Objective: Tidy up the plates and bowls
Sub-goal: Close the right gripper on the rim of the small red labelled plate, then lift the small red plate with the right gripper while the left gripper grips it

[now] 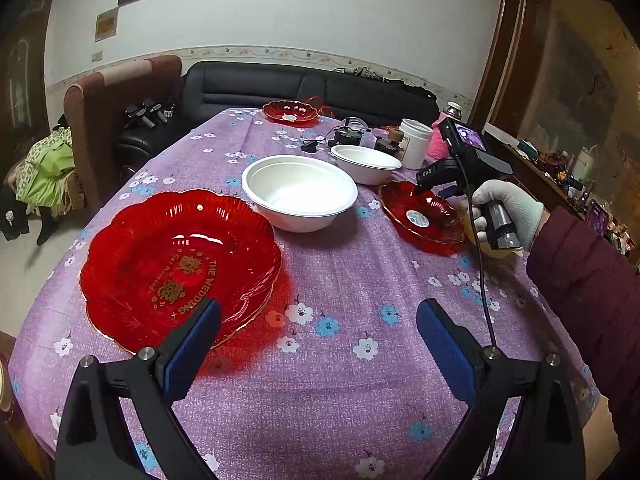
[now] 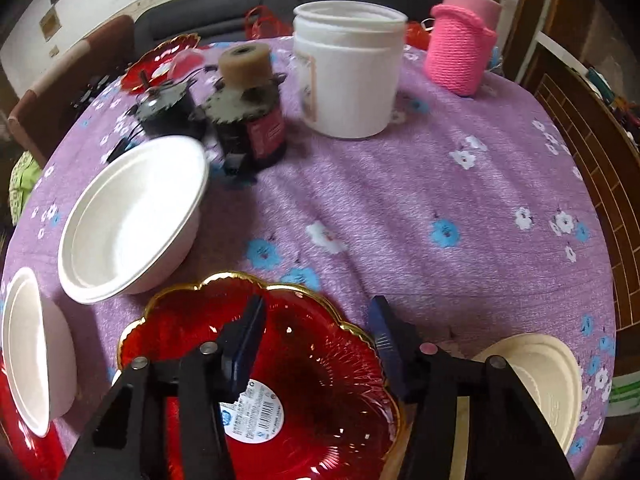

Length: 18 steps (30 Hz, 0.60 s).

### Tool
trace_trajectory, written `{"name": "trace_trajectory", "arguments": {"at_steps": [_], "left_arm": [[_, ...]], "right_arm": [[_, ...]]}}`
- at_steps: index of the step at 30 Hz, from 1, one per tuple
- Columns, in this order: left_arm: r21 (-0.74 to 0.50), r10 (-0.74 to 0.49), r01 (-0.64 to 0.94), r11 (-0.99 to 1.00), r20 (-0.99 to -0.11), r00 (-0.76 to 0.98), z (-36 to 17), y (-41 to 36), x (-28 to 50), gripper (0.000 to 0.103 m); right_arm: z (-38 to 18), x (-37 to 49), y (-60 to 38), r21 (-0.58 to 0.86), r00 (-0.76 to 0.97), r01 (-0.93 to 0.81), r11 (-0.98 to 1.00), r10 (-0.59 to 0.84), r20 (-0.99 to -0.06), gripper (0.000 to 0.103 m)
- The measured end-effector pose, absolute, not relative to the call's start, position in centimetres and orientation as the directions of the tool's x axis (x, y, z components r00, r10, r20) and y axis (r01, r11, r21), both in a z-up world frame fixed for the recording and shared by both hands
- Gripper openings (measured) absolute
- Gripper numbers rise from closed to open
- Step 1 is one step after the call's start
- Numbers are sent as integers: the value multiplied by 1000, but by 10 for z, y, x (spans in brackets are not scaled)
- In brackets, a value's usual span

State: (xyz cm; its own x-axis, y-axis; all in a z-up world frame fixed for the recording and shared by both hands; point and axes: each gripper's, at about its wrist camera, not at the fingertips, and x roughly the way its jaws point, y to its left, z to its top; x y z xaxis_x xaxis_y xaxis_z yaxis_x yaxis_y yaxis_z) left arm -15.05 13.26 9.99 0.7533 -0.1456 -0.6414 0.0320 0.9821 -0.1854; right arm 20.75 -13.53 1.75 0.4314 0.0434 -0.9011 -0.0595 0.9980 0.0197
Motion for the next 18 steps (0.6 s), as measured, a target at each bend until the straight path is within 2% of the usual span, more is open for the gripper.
{"name": "trace_trajectory", "arguments": {"at_steps": [1, 3, 9, 13, 18], "left_arm": [[-188, -147, 31, 982, -642, 753, 100, 132, -151, 98], [-196, -154, 34, 980, -641, 752, 101, 132, -151, 98], [-205, -178, 58, 977, -632, 754, 103, 125, -155, 98], [-208, -187, 67, 976, -632, 752, 105, 123, -158, 98], [-235, -194, 55, 970, -625, 756, 110, 124, -161, 98]], "right_arm": [[18, 206, -132, 11, 422, -68, 998, 39, -906, 36], [19, 201, -130, 9, 396, -85, 996, 42, -917, 27], [18, 153, -110, 47, 327, -195, 980, 110, -939, 12], [17, 102, -110, 156, 316, -215, 964, 220, -923, 13], [7, 85, -123, 314, 381, -130, 941, 340, -860, 16]]}}
